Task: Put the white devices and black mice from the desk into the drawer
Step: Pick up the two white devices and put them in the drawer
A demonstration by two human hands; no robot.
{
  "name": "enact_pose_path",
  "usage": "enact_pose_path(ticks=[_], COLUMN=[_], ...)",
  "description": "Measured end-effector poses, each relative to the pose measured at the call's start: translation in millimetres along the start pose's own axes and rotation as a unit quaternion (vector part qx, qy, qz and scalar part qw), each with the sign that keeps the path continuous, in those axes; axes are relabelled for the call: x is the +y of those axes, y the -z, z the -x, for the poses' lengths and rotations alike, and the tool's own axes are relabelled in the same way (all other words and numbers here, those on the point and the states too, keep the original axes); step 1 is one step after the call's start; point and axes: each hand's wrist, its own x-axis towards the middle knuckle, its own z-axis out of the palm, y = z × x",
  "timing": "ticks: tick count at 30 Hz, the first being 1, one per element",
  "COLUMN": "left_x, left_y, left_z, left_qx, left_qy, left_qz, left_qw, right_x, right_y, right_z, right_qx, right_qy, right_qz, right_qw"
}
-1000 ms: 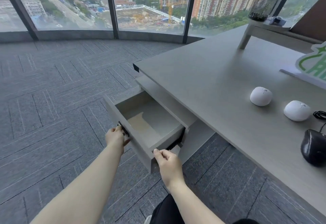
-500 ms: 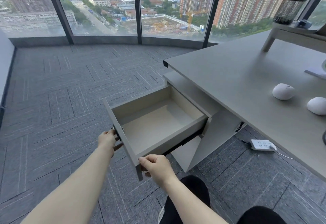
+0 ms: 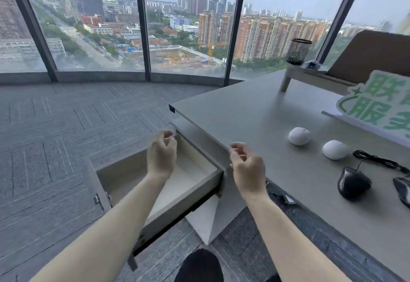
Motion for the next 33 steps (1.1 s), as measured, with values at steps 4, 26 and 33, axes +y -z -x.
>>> enact_pose_path(ticks=[4, 26, 33], left_x=[77, 135, 61], left_y=[-103, -301, -151], left_z=[9, 28, -18], left_qx=[-0.176, -0.238, -0.076], left_qy=[-0.061, -0.165, -0.046], left_qz=[0.021, -0.189, -0.123], left_qw=[0.982, 0.939, 0.988], right_x=[10, 67, -33], right_y=[90, 209, 91], right_z=[-69, -180, -118], right_qx=[0.127, -0.023, -0.094], right_qy=[0.012, -0.178, 0.039], right_qz=[0.098, 0.449, 0.220], right_qw=[0.987, 0.876, 0.970])
